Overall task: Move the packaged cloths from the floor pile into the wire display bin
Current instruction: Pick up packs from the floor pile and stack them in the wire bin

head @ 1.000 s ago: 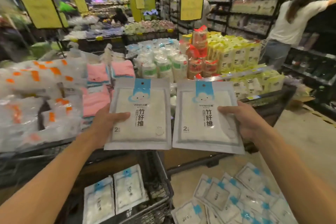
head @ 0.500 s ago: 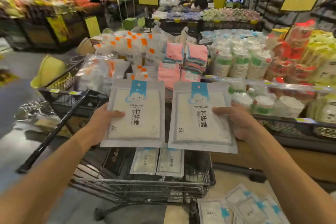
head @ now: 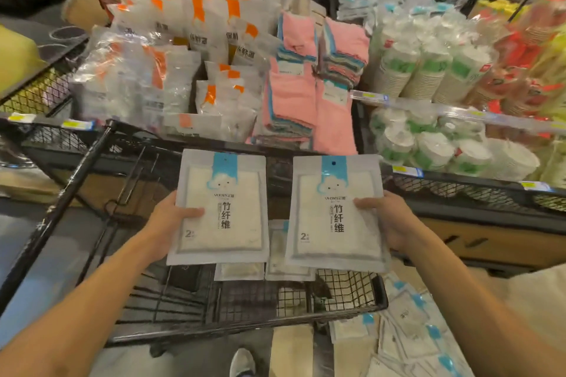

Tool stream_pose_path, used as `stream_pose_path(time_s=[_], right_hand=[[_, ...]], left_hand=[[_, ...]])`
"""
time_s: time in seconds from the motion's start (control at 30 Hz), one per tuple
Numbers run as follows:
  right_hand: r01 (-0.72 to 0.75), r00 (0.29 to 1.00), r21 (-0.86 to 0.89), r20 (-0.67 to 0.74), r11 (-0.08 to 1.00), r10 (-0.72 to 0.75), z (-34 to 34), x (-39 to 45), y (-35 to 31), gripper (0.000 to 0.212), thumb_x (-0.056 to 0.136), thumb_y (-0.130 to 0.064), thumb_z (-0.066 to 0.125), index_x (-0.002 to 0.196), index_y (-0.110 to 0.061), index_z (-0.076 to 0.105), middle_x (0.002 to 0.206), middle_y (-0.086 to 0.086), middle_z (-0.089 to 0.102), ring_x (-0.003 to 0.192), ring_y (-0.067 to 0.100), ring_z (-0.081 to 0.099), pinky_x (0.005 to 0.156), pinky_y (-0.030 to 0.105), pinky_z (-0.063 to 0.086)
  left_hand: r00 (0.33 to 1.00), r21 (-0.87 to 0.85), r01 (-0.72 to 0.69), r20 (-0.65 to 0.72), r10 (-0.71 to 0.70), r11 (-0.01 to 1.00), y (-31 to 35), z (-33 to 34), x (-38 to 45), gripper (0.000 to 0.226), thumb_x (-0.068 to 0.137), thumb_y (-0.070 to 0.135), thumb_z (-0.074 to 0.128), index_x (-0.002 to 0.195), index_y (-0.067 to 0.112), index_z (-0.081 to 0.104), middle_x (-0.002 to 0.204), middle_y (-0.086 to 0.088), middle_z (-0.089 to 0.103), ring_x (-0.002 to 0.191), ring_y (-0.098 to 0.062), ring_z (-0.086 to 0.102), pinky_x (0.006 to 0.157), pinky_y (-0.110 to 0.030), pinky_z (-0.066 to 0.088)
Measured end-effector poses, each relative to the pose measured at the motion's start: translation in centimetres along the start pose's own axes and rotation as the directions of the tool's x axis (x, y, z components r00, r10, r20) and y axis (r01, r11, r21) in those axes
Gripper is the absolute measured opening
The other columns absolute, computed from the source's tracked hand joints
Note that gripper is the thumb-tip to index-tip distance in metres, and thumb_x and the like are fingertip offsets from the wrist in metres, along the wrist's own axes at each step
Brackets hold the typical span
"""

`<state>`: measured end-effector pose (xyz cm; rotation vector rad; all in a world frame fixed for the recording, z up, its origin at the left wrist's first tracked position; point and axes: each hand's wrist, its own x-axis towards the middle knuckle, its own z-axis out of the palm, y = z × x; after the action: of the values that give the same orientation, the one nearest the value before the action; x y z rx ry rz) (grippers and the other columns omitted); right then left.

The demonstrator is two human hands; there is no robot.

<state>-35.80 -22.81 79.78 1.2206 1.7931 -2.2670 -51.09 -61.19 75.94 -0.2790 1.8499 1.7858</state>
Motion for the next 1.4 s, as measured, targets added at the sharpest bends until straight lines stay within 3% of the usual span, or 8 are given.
stream_pose_path(time_s=[0.13,0.33,0.53,0.67,0.87,1.0,1.13,1.4], right_hand=[[-0.101,0.993,-0.025,-0.066,0.995,0.099,1.4,3.0,3.2,0.035,0.092,0.004,0.064,0.125,-0.006,0.063,0.108,0.018,0.077,0.096,0.038,0.076,0.071,0.047,0.063],[-0.254,0.963,-0.097,-0.115,0.962,0.243,3.1,9.8,8.8,0.030,0.093,0.001,0.064,0.122,-0.008,0.062,0.112,0.020,0.076,0.103,0.041,0.073,0.091,0.061,0.058],[-0.323,0.946,-0.199,-0.089,0.925,0.311,4.4,18.7,15.7,0.019,0.097,-0.001,0.063,0.115,-0.007,0.065,0.110,0.017,0.076,0.102,0.037,0.073,0.086,0.053,0.060],[-0.335,0.941,-0.208,-0.130,0.919,0.314,4.4,25.1,21.6,0.018,0.094,-0.004,0.068,0.111,-0.006,0.064,0.102,0.015,0.076,0.089,0.032,0.075,0.068,0.044,0.061],[-0.332,0.943,-0.254,-0.053,0.908,0.330,5.0,30.9,28.6,0.023,0.097,-0.009,0.067,0.119,-0.006,0.071,0.109,0.013,0.078,0.097,0.030,0.076,0.066,0.032,0.063],[-0.335,0.924,-0.375,-0.309,0.864,0.225,6.2,33.8,32.5,0.036,0.086,-0.005,0.079,0.120,-0.001,0.070,0.116,0.016,0.075,0.095,0.028,0.070,0.078,0.031,0.056],[-0.347,0.907,-0.643,-0.416,0.683,0.069,6.6,34.7,34.2,0.038,0.083,-0.023,0.083,0.109,-0.009,0.058,0.115,0.015,0.069,0.100,0.032,0.066,0.083,0.037,0.054],[-0.238,0.952,-0.913,-0.287,0.330,-0.109,6.9,34.1,32.2,0.078,0.082,-0.045,0.081,0.136,-0.007,0.039,0.140,0.017,0.047,0.133,0.038,0.043,0.105,0.055,0.043]], left_hand=[[0.996,0.016,0.095,0.004,-0.095,0.995,-3.0,-1.3,3.7,0.044,0.086,-0.005,0.071,0.125,0.013,0.060,0.116,-0.015,0.074,0.102,-0.041,0.072,0.088,-0.062,0.057],[0.972,0.054,0.231,-0.063,-0.227,0.972,-9.8,-1.4,9.1,0.040,0.090,-0.008,0.066,0.124,0.012,0.057,0.115,-0.016,0.072,0.102,-0.039,0.070,0.083,-0.054,0.059],[0.944,0.064,0.323,-0.084,-0.318,0.944,-17.5,0.2,16.8,0.037,0.090,-0.003,0.070,0.119,0.016,0.058,0.113,-0.011,0.073,0.097,-0.033,0.073,0.074,-0.045,0.060],[0.937,0.062,0.332,-0.135,-0.322,0.941,-23.0,1.9,22.4,0.036,0.089,-0.010,0.068,0.117,0.011,0.057,0.103,-0.008,0.072,0.085,-0.024,0.071,0.062,-0.034,0.059],[0.933,0.223,0.348,-0.175,-0.313,0.911,-31.9,0.9,29.2,0.054,0.081,0.026,0.087,0.129,0.021,0.062,0.128,-0.014,0.066,0.118,-0.038,0.064,0.099,-0.056,0.053],[0.915,0.560,0.337,-0.382,-0.125,0.757,-32.3,3.6,30.1,0.049,0.083,0.013,0.081,0.123,0.005,0.053,0.117,-0.019,0.066,0.106,-0.039,0.065,0.084,-0.046,0.055],[0.944,0.751,0.267,-0.329,-0.009,0.604,-33.8,5.0,29.8,0.066,0.081,0.016,0.083,0.133,0.009,0.042,0.134,-0.014,0.052,0.118,-0.038,0.057,0.089,-0.044,0.049],[0.982,0.980,0.125,-0.144,0.120,0.155,-32.1,6.2,29.3,0.077,0.089,0.040,0.071,0.152,0.014,0.035,0.143,-0.013,0.044,0.131,-0.032,0.047,0.106,-0.048,0.043]])
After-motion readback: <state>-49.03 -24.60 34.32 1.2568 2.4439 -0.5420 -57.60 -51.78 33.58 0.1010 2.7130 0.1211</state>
